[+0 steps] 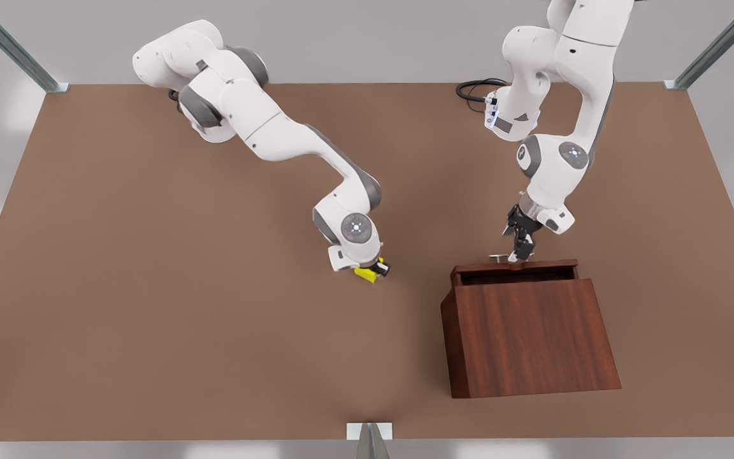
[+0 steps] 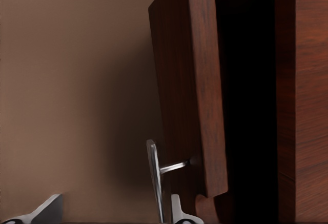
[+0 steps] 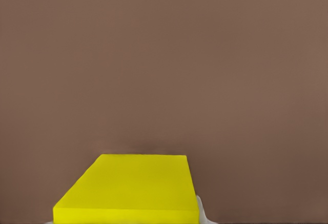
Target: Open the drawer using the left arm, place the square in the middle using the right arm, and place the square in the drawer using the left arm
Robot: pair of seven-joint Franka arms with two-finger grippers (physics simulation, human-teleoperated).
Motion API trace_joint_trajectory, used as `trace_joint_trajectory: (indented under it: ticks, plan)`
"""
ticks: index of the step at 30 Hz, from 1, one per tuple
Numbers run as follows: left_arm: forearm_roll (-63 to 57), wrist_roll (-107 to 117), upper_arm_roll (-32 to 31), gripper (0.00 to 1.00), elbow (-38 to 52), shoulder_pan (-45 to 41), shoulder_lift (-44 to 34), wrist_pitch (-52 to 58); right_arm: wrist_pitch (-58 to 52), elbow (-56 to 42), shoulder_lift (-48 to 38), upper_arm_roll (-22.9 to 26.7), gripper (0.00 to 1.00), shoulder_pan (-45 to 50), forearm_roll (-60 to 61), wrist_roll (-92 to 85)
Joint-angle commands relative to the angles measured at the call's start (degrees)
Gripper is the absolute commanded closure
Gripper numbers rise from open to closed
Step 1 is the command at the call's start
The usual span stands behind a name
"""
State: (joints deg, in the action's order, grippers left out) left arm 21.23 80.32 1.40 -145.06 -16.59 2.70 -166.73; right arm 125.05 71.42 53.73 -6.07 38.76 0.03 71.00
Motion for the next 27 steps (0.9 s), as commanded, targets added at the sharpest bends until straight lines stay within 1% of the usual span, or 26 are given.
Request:
trace_joint_trajectory:
  ticks: [1,2,3,4,5,9,12,14,15,16,17,18,19,20,21,22,23,24,25,26,27]
  plan:
    - [0.03,0.19,0.0,0.0,-0.14,-0.64,-0.06,0.0,0.02,0.38,-0.12,0.01,0.28,0.0,-0.03,0.1]
    - [0.03,1.24,0.0,0.0,-0.23,-0.99,-0.15,0.0,0.19,1.27,-0.73,0.01,0.28,0.18,-0.12,1.68]
    - [0.03,1.33,0.0,0.0,-0.75,-0.99,-0.32,0.0,0.1,1.27,-0.82,0.01,0.2,0.53,-0.03,1.77]
    - [0.03,1.51,0.0,0.0,-1.19,-1.52,-0.85,0.0,-0.16,1.44,-0.82,0.01,0.19,0.53,-0.12,1.77]
    - [0.03,1.95,-0.08,0.0,-2.34,-1.7,-1.73,0.0,-0.42,1.97,-1.35,0.09,0.0,0.09,-0.12,1.77]
    - [0.03,3.62,-0.08,0.0,-4.79,-2.22,-3.31,0.09,-0.51,3.82,-3.19,0.97,0.0,-0.35,-0.12,1.77]
    - [0.03,3.62,0.0,0.0,-8.14,-2.22,-6.12,0.09,-0.42,3.64,-4.07,0.97,0.0,-0.96,-0.03,1.77]
    - [0.03,3.62,0.0,0.0,-9.9,-2.22,-7.88,0.61,-2.17,3.64,-6.88,0.97,0.0,-2.28,0.5,1.59]
    - [0.03,3.62,0.0,0.0,-11.12,-2.22,-9.46,1.58,-5.43,3.64,-9.87,0.97,0.0,-4.13,0.59,0.63]
    - [0.03,3.53,0.0,0.0,-12.18,-2.22,-13.41,4.56,-8.59,4.69,-13.82,1.06,0.0,-5.62,0.33,-1.04]
    - [-0.32,3.27,0.18,0.0,-12.09,-2.22,-21.4,13.96,-9.83,9.87,-21.2,0.89,0.0,-13.26,0.5,-10.69]
    - [-0.84,3.09,0.36,0.0,-11.57,-2.22,-26.16,18.19,-10.97,15.06,-26.82,1.06,0.0,-18.01,0.59,-21.94]
    - [-2.51,3.09,0.44,0.0,-9.37,-2.22,-27.92,20.82,-14.3,18.23,-31.84,1.06,0.0,-23.11,0.59,-33.19]
    - [-4.09,3.09,0.44,0.0,-5.94,-2.22,-27.66,23.9,-19.48,17.97,-35.27,1.15,0.0,-26.35,0.59,-40.23]
    - [-7.34,2.83,0.44,0.0,-2.96,-2.22,-25.47,24.08,-23.18,17.09,-37.99,0.71,0.0,-32.94,0.85,-41.91]
    - [-10.24,2.74,0.44,0.0,2.92,-2.22,-19.85,24.34,-27.75,17.44,-41.68,-1.04,0.0,-38.83,0.85,-49.0]
    - [-15.51,0.46,0.36,0.0,9.78,-2.22,-13.08,27.24,-29.86,17.7,-45.37,-1.66,0.0,-43.14,-0.29,-62.11]
    - [-16.84,-7.88,0.18,0.0,19.79,-2.22,-5.52,33.12,-29.86,23.76,-50.91,-1.58,0.0,-48.07,-0.38,-71.08]
    - [-16.84,-17.72,-0.26,0.0,30.25,-2.31,1.24,41.46,-30.39,26.94,-52.94,-1.49,0.0,-50.35,-0.38,-75.13]
    - [-16.84,-23.88,-1.49,0.0,40.63,-2.49,7.66,48.68,-34.95,22.46,-51.1,-1.14,0.0,-50.71,-2.04,-79.97]
    - [-16.84,-29.68,-1.93,0.0,48.45,-4.07,13.11,52.11,-36.63,18.5,-48.64,-0.96,0.0,-50.1,-4.95,-79.79]
